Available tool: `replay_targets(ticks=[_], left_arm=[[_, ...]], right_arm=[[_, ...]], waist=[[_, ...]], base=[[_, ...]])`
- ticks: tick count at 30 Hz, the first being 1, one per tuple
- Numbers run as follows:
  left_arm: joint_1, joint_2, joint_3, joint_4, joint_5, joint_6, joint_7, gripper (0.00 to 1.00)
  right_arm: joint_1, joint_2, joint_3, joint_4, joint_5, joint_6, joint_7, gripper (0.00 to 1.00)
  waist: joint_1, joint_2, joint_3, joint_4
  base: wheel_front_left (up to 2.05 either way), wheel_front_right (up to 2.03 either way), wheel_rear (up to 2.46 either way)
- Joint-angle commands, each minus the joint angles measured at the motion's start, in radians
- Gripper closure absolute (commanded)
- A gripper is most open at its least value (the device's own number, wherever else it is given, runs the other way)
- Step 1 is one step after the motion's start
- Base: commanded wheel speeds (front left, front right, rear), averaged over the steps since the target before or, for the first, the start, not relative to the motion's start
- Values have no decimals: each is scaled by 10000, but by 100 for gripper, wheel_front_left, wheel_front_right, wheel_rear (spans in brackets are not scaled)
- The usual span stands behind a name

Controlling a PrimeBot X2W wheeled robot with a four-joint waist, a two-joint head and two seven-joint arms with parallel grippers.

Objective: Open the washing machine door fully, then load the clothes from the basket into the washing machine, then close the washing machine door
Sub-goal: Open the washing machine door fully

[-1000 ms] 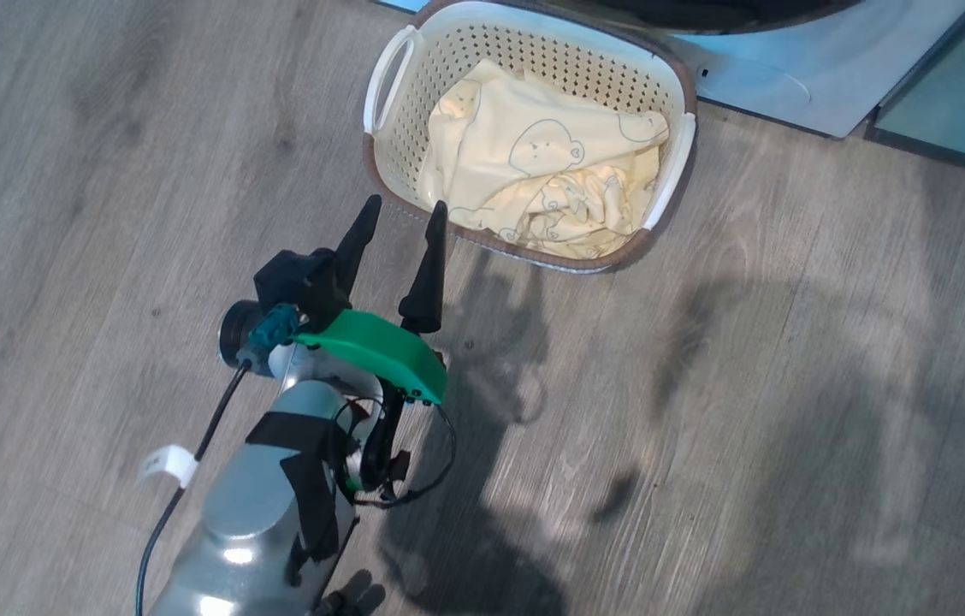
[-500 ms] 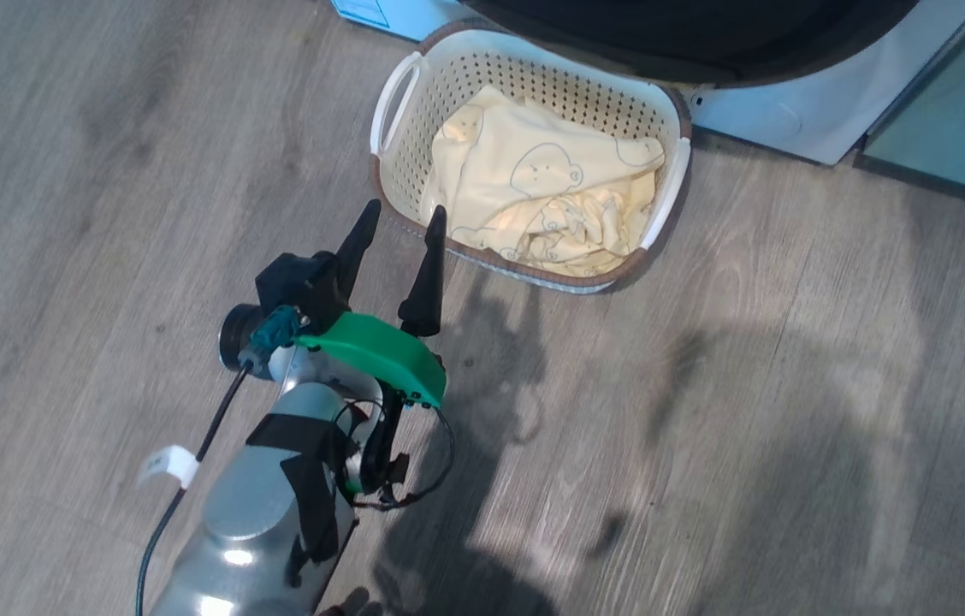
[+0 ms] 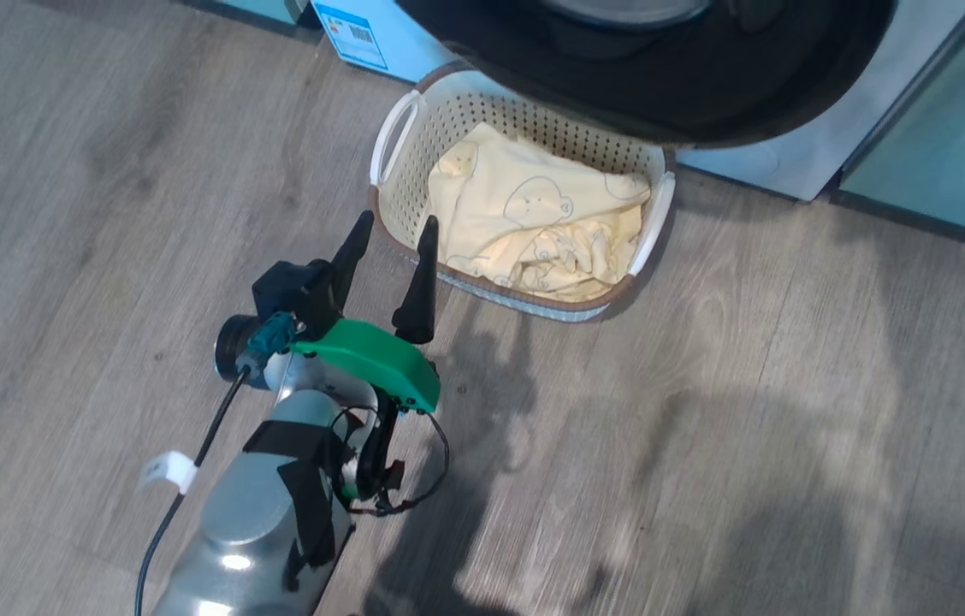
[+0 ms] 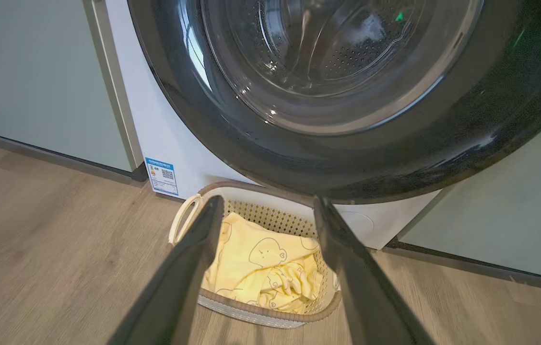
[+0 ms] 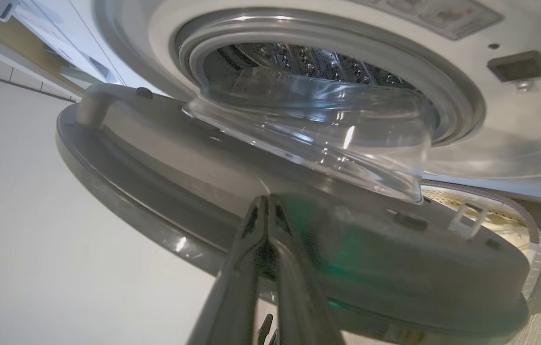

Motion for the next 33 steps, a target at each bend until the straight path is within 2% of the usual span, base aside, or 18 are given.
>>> replay_targets(ticks=[1,15,33], left_arm=[[84,225,371,-214,82,-19,-63,0],[431,225,699,43,317,-228,-63,0],[670,225,1174,355,992,-688,-63,0]], right_arm=[[87,375,66,-426,60,16,114,100],[1488,601,360,-1078,268,16,584,100],[2711,1676,1067,-1322,374,16,1000,100]], waist=[[1,0,-69,-8],[1,0,-1089,-9],[1,0,-2076,-151]], base=[[0,0,0],[0,0,0],[0,0,0]])
